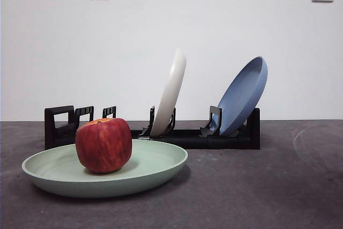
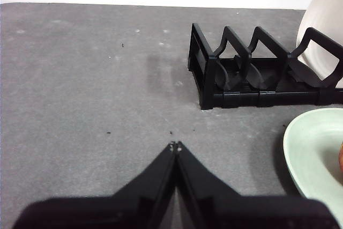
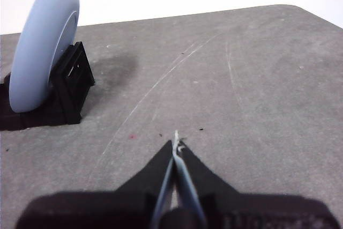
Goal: Take the green plate from the plate rack,put the plate on the table,take the apple from the table,put the apple in the plate
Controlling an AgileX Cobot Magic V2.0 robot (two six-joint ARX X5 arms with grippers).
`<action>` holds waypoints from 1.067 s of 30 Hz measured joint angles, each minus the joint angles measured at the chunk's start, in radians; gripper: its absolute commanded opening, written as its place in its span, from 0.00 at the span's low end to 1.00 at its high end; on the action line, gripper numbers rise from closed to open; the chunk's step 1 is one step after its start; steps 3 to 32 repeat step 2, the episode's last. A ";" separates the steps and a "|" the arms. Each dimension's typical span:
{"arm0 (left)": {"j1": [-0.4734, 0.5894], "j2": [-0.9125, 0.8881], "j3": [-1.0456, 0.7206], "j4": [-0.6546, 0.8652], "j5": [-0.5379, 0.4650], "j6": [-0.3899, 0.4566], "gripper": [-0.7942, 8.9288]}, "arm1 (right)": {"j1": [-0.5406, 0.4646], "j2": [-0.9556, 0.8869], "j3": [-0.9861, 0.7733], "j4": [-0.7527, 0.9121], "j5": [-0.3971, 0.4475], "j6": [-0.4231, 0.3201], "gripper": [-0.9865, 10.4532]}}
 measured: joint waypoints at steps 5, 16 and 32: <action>0.000 0.000 0.000 0.000 0.000 0.000 0.08 | 0.000 0.000 0.000 0.000 0.000 0.000 0.09; 0.000 0.000 0.000 0.000 0.000 0.000 0.08 | 0.000 0.000 0.000 0.000 0.000 0.000 0.09; 0.000 0.000 0.000 0.000 0.000 0.000 0.08 | 0.000 0.000 0.000 0.000 0.000 0.000 0.09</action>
